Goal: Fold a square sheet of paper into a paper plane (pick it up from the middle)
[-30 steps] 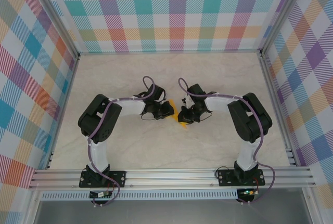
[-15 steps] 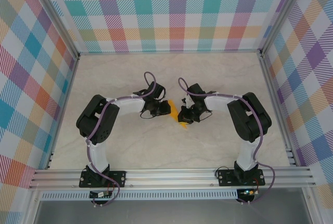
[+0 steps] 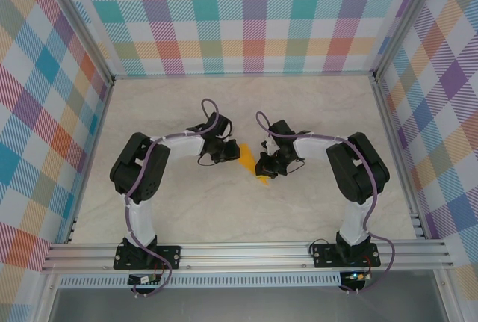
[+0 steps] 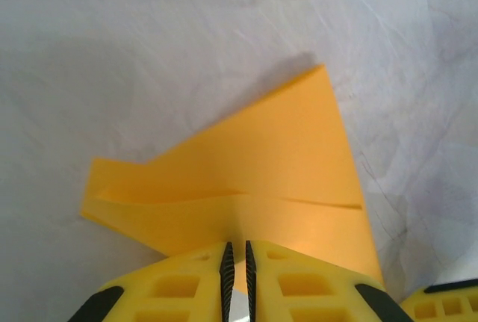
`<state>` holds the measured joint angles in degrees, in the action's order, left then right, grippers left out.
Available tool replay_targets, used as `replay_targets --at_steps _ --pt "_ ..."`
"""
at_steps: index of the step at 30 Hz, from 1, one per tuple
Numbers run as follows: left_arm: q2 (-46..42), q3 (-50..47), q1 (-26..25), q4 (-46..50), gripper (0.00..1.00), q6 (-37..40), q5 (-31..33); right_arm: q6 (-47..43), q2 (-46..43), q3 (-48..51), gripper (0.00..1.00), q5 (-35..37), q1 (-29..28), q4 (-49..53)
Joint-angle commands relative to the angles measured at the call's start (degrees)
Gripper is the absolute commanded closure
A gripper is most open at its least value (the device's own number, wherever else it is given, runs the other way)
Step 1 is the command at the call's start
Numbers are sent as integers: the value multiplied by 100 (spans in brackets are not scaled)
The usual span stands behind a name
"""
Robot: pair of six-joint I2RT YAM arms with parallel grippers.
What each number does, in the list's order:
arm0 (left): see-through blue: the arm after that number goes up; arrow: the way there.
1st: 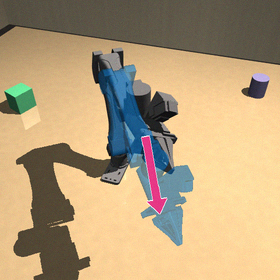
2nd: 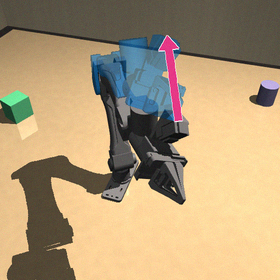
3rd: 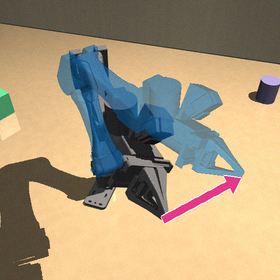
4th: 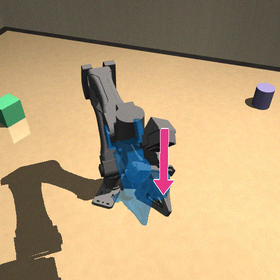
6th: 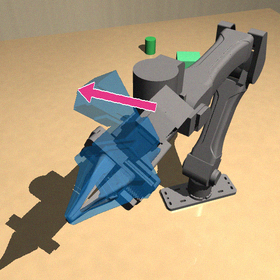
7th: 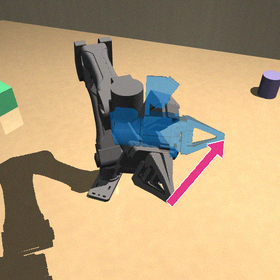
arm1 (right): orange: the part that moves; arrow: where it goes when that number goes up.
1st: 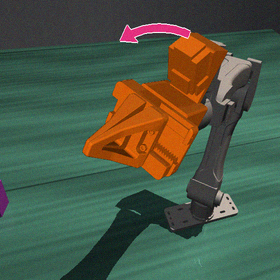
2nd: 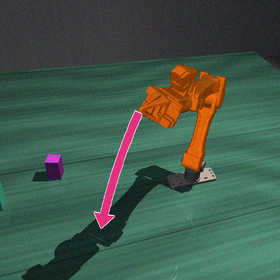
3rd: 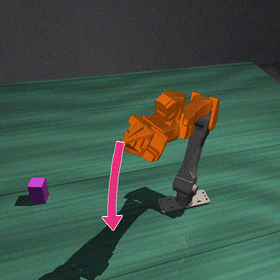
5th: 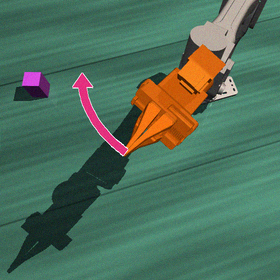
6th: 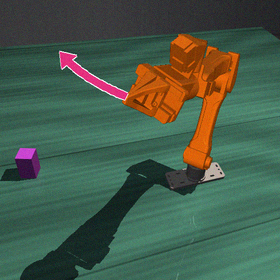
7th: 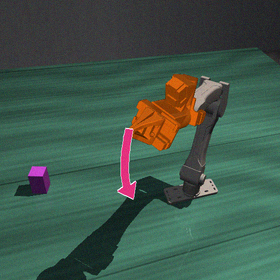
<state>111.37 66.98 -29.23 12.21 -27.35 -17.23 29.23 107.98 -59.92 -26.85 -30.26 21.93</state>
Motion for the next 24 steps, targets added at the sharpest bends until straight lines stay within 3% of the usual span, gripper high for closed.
replay_targets --at_steps 1,10,24 --pt "207 131 343 151 84 143 453 -112 469 187 90 821 -19 487" --pt "255 131 589 36 84 132 268 -120 496 165 90 802 -17 498" --pt "211 75 836 36 84 3 782 -144 467 147 91 795 -24 536"
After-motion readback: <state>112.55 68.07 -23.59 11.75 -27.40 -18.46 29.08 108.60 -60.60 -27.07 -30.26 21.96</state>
